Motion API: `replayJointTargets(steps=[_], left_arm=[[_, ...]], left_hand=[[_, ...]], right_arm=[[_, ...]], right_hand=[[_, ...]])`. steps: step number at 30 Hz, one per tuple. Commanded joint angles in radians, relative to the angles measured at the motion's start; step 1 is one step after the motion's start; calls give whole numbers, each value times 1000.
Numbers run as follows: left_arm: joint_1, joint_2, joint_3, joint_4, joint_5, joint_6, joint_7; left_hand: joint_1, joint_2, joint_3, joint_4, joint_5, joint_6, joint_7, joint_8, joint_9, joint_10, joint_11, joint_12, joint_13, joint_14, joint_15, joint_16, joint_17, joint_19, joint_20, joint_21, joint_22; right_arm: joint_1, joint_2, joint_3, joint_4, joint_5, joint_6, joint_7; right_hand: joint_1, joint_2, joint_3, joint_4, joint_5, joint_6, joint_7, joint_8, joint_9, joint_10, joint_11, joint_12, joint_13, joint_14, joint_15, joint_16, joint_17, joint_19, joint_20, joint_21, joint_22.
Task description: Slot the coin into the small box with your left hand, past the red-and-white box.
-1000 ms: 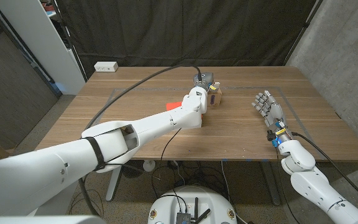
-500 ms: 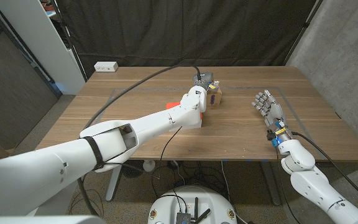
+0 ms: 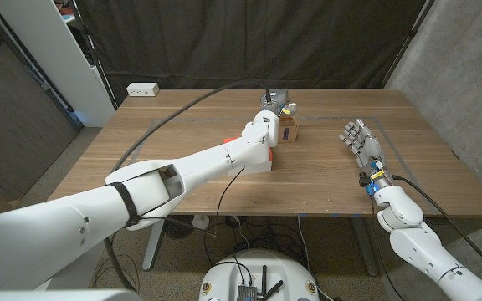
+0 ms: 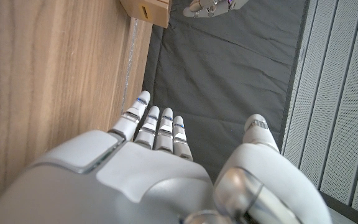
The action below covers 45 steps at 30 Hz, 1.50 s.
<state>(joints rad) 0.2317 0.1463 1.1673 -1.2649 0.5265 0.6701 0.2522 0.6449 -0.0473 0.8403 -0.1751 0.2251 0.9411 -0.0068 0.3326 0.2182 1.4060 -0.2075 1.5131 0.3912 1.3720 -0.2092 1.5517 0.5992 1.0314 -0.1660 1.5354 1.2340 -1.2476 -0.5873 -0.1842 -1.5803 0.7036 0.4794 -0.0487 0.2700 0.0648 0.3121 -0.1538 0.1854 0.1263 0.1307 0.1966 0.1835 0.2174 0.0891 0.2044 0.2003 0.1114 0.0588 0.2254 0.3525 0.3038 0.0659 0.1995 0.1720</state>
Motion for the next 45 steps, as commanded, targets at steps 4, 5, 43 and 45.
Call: replayJointTargets(steps=[4, 5, 43, 45], left_arm=[[55, 96, -86, -158, 6, -8, 48], [65, 106, -95, -174, 5, -11, 54], [705, 550, -664, -748, -365, -350, 165], [745, 561, -702, -741, -410, -414, 175]], left_hand=[[12, 9, -38, -5, -12, 29, -22, 14, 23, -11, -3, -11, -7, -10, -1, -17, 6, -42, -46, -81, -150], [16, 13, -46, -4, -12, 30, -22, 17, 32, -23, -3, -21, -13, -27, -2, -34, -3, -43, -46, -99, -188], [-309, -6, -161, 1, -28, -544, 22, -154, -13, -1092, 186, -1216, -196, -1090, 139, -1163, -420, -932, 132, -680, -1067], [-319, -19, -176, 4, -32, -559, 23, -153, -18, -1113, 193, -1230, -197, -1101, 142, -1176, -420, -946, 120, -698, -1068]], right_arm=[[14, 1, -11, -5, -22, -3, -12], [15, 1, -11, -8, -22, -6, -14], [0, -11, -78, -150, -147, -84, -119], [6, -6, -85, -150, -147, -82, -115]], right_hand=[[7, -2, 6, -1, 4, 14, -1, 5, 4, 8, -7, -2, 2, 8, 3, 7, 2, 11, -1, 4, 3], [7, -2, 6, 0, 4, 14, -1, 5, 4, 8, -8, -2, 2, 8, 3, 7, 2, 12, -1, 4, 3], [8, -4, 6, 1, 4, 17, -7, 4, 4, 8, -6, -1, 2, 8, 8, 7, 2, 13, 9, 2, 4], [8, -5, 6, 1, 3, 17, -2, 4, 4, 8, -5, -1, 2, 7, 4, 7, 2, 15, 2, 2, 4]])
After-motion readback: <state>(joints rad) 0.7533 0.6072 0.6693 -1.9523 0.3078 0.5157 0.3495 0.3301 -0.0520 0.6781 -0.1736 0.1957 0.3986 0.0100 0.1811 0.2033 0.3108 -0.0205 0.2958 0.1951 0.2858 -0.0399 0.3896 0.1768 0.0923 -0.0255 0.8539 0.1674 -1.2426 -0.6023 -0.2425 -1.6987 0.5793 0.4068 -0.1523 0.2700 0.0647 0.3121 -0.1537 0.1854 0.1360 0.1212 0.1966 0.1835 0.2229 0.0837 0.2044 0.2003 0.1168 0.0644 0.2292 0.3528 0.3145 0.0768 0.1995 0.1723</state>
